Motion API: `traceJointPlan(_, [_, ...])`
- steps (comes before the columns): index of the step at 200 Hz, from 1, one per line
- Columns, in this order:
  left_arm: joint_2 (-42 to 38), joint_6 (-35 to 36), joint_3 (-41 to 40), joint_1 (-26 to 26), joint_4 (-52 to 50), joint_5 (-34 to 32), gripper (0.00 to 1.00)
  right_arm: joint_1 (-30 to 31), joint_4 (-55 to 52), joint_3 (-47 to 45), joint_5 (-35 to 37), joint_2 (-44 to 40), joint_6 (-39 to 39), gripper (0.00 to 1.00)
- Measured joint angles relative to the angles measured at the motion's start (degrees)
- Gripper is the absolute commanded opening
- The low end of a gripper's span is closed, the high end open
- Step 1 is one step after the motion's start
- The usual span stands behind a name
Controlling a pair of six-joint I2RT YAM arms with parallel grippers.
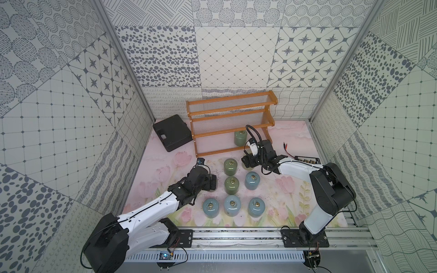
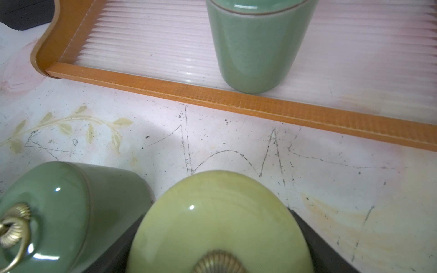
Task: Remove the tea canisters from the shelf
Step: Place the tea canister at the center of the board.
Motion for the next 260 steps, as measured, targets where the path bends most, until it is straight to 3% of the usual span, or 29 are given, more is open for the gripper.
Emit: traceJointPlan(260, [2.84, 0.66, 3.43, 0.00, -0.13, 0.46, 1.00, 0.07, 1.27, -1.84, 0.48, -3.32, 1.46, 0.99])
